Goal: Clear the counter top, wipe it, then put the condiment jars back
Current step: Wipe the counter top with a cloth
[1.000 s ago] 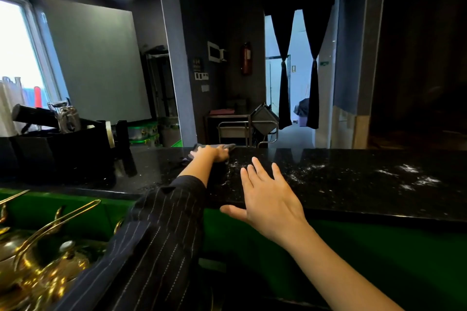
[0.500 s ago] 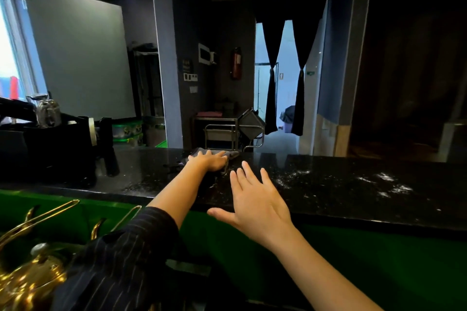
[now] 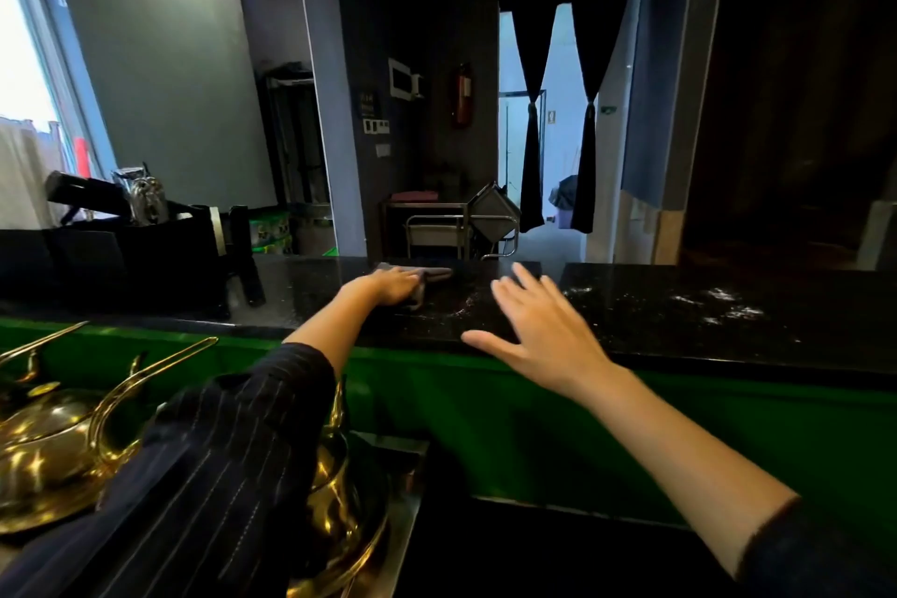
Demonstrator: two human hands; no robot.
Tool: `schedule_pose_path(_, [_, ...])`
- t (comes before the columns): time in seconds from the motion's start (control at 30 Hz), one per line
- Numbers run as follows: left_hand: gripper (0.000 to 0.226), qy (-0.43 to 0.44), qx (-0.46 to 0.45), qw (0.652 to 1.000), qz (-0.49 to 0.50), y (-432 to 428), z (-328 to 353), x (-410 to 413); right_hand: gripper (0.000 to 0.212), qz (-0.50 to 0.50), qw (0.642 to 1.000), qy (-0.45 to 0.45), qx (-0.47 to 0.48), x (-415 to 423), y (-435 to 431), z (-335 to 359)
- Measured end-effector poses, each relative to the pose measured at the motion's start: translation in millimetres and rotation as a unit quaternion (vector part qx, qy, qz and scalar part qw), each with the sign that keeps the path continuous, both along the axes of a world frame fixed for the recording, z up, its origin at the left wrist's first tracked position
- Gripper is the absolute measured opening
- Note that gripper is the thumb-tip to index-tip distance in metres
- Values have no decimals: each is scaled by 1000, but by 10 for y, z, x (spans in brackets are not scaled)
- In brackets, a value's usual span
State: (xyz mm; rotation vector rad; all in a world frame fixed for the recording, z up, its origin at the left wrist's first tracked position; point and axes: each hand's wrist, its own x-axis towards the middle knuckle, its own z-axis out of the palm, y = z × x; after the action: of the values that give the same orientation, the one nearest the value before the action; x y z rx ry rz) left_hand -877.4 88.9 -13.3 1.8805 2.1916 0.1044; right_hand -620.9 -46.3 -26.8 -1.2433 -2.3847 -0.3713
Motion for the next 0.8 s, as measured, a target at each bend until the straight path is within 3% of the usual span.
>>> schedule_pose_path(0.17, [58, 50, 41, 996, 59, -374, 11, -116, 120, -116, 988, -103, -5, 673, -5, -126])
schedule_pose_path(0.4, [54, 70, 47, 992, 89, -844, 96, 983, 127, -136, 986, -96, -4, 614, 50, -151])
schedule_pose_path(0.57, [61, 74, 23, 996, 50, -999, 119, 1717, 125, -134, 986, -95, -23, 627, 45, -141])
schedule_pose_path(0.7, [60, 82, 27, 996, 1, -1070, 180, 1405, 115, -107, 990, -61, -66, 817, -56, -60])
schedule_pose_path(0.8, [60, 115, 66, 991, -35, -968, 124, 1043, 111, -156, 985, -77, -17, 1225, -187, -145])
